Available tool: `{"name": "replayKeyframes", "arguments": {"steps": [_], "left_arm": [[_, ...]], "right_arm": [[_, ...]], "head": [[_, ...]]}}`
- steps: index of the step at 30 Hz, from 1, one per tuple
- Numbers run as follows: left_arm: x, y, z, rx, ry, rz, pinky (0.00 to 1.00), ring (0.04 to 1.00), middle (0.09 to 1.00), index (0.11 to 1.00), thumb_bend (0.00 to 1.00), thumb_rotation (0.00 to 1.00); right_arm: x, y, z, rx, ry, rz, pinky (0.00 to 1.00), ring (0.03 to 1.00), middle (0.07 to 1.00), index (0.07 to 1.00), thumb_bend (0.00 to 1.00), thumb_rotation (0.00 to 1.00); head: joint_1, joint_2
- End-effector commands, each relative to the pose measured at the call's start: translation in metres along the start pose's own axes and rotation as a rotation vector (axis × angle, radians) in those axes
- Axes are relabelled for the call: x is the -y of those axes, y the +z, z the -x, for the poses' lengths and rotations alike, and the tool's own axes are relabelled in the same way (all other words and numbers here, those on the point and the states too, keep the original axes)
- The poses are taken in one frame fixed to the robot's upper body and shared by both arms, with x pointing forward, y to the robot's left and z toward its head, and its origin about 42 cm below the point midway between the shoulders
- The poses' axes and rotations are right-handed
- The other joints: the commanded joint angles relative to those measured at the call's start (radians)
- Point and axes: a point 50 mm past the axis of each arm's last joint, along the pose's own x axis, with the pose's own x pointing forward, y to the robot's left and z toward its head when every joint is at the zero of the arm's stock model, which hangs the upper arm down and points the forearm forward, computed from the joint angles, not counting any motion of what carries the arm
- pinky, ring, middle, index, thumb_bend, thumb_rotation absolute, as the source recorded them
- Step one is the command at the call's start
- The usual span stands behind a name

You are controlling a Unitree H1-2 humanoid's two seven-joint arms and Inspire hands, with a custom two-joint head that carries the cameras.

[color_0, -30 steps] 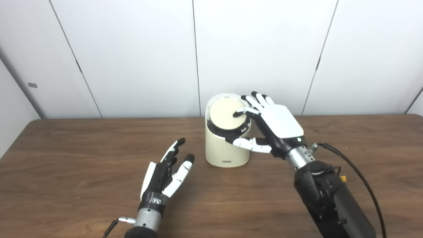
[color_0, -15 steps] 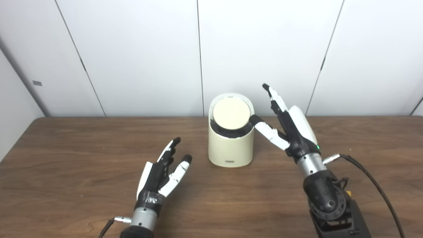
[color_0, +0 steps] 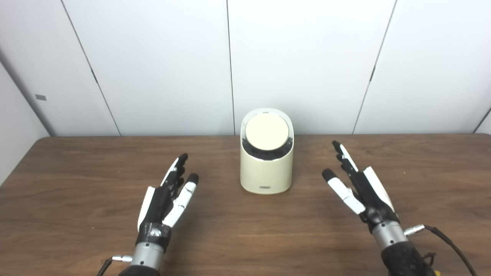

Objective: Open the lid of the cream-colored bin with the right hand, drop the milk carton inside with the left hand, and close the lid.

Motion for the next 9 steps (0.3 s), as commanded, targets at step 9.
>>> {"name": "replayKeyframes", "arguments": {"steps": [9], "left_arm": [[-0.025, -0.008, 0.041, 0.043, 0.039, -0.027, 1.0, 0.989, 1.0, 1.0, 0.44, 0.74]], "right_arm": [[-0.009, 0.003, 0.028, 0.029, -0.079, -0.067, 0.94, 0.956, 0.975, 1.0, 0.62, 1.0]], "head": [[-0.014, 0.012]]}}
